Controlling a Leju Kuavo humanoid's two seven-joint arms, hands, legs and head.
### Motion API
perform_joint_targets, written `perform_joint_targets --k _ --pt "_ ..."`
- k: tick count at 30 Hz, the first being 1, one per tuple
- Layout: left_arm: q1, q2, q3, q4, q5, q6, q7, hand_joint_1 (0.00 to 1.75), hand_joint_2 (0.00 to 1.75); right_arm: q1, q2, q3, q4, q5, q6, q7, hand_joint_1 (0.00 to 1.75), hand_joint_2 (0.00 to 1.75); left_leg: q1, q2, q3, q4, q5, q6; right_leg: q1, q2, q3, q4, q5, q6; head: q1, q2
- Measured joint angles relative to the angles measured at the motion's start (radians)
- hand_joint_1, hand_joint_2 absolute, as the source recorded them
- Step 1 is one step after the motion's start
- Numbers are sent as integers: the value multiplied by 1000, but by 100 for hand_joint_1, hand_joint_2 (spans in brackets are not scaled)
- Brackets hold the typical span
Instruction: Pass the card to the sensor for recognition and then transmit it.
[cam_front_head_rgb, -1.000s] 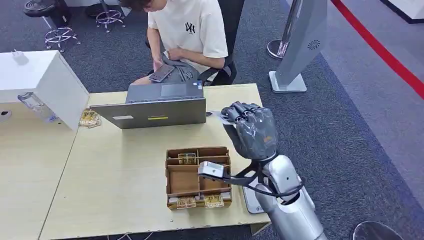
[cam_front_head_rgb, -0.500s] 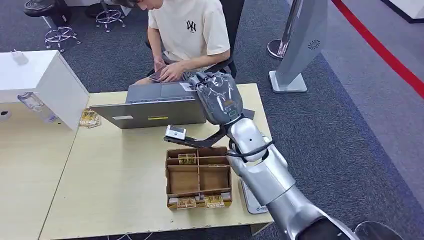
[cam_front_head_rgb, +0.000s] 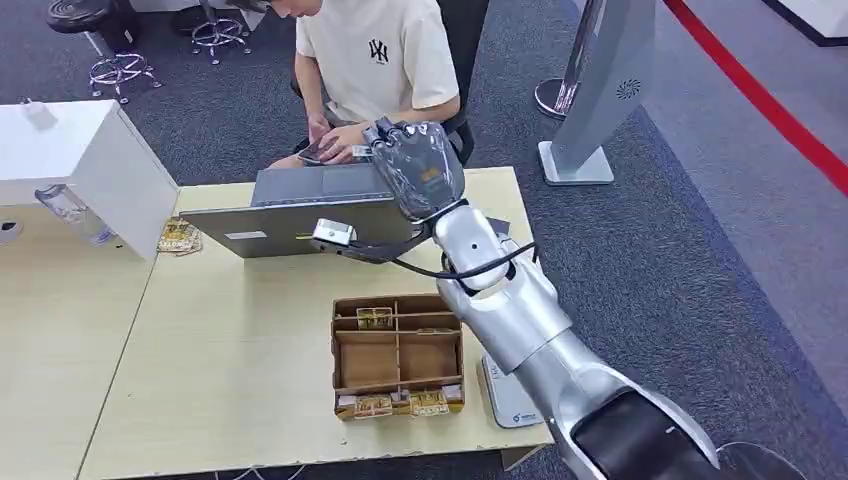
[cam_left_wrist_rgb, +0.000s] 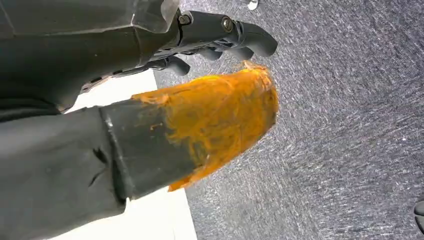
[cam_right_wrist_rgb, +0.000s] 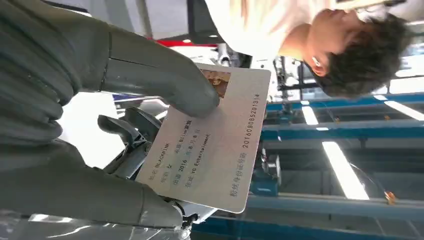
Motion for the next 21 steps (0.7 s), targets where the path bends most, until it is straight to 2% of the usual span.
perform_joint_targets --k 10,21 --pt "0 3 -37 0 0 0 -2 0 0 -65 14 -9 146 19 0 50 175 175 0 0 0 0 0 0 0 0 0 0 0 0 0 0" --pt "-1 6 -47 0 0 6 -9 0 0 -80 18 -13 196 39 -1 63 175 175 0 0 0 0 0 0 0 0 0 0 0 0 0 0"
